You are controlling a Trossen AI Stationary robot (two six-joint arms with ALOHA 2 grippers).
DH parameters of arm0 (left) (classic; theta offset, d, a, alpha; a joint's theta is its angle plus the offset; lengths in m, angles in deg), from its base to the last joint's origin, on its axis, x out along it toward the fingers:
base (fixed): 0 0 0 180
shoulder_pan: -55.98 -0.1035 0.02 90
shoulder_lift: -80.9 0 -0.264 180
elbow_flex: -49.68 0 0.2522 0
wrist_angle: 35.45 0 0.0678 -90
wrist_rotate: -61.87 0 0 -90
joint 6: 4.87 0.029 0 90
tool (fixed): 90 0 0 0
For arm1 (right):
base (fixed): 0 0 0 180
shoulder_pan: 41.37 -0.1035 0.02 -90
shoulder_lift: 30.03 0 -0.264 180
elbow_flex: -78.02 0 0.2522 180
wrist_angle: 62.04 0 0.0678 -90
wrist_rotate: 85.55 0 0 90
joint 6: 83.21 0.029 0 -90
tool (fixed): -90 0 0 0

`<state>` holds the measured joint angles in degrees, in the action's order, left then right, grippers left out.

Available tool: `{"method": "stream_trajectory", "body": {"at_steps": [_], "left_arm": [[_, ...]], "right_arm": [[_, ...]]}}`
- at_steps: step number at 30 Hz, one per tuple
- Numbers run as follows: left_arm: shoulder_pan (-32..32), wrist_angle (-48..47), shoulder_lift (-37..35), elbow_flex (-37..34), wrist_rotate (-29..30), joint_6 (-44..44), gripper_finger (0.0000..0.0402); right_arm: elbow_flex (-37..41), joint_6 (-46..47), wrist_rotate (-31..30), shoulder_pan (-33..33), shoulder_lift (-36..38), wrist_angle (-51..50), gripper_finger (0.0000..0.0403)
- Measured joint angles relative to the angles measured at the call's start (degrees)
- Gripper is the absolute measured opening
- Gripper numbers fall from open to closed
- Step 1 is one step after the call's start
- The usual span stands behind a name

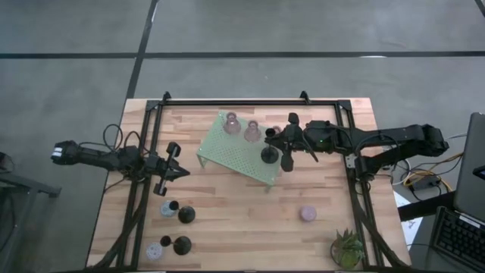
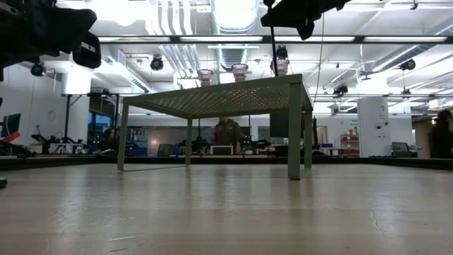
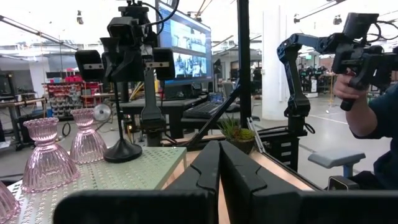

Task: Pick & Place candle stick holders
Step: Put the bottom right black candle holder on the shelf, then put the purple patterned scented candle on the shelf

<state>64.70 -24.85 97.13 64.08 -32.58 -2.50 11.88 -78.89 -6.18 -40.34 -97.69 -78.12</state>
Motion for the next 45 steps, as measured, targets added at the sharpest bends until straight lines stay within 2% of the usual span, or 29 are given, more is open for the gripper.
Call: {"method": "stream_trajectory", "body": {"at_steps": [15,32,45], "left_arm": [[0.00,0.00,0.00,0.00,0.00,0.00,0.0016],[0.01,0.00,-0.01,0.00,-0.01,-0.01,0.0016],[0.00,0.00,-0.02,0.00,0.00,0.00,0.0016]], "right_arm": [[1.19,-0.29,-0.14,0.02,0.04,0.80,0.0023],[1.49,-0.44,-0.06,0.00,1.32,-0.54,0.0131],[1.88,1.47,0.12,0.00,5.65,-8.85,0.0176]]}}
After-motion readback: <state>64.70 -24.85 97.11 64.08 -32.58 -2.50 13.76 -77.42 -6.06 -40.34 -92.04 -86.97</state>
